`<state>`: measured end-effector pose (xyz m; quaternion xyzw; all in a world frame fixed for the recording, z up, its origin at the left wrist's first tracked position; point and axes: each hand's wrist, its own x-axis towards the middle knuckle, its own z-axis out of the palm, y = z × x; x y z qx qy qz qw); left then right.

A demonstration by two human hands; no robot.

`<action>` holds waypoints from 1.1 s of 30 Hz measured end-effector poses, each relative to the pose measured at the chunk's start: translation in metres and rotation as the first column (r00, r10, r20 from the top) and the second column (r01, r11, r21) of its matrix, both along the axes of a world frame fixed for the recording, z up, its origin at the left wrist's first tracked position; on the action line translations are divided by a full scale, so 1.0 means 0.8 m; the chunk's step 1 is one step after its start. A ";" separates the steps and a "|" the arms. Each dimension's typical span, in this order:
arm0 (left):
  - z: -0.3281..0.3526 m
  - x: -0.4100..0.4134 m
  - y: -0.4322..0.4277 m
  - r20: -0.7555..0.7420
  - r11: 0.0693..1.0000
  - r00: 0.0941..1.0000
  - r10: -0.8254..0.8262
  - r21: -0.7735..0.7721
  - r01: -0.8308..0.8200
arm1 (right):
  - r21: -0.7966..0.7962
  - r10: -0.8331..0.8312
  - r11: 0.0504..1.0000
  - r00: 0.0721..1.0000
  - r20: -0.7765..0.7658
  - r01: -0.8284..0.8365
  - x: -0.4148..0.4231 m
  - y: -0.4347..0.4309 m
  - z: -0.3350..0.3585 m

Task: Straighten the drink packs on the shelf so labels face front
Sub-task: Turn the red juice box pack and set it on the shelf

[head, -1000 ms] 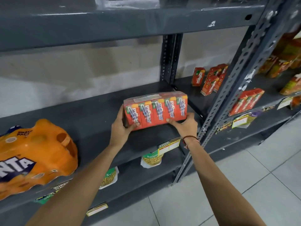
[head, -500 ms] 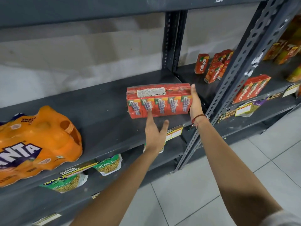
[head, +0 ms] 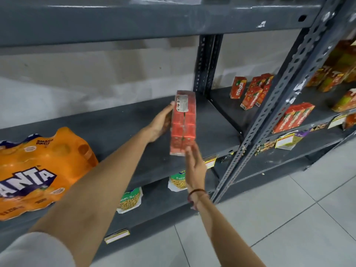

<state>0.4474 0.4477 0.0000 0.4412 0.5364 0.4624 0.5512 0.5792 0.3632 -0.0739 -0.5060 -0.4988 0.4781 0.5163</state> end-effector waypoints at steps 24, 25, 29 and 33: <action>-0.072 -0.077 -0.089 -0.301 0.959 0.913 0.275 0.151 -0.239 | -0.102 0.115 0.989 0.990 0.085 -0.106 0.001 0.191 0.053; -0.071 -0.082 -0.090 -0.284 0.964 0.923 0.260 0.125 -0.233 | -0.084 0.110 0.991 0.989 0.100 -0.101 0.004 0.190 0.050; -0.078 -0.083 -0.103 -0.266 0.950 0.912 0.311 0.099 -0.295 | -0.070 0.154 0.987 0.964 0.216 -0.142 0.015 0.184 0.054; -0.086 -0.068 -0.115 -0.293 0.900 0.851 0.435 0.177 -0.399 | -0.007 0.138 0.990 0.968 0.211 -0.140 0.018 0.152 0.041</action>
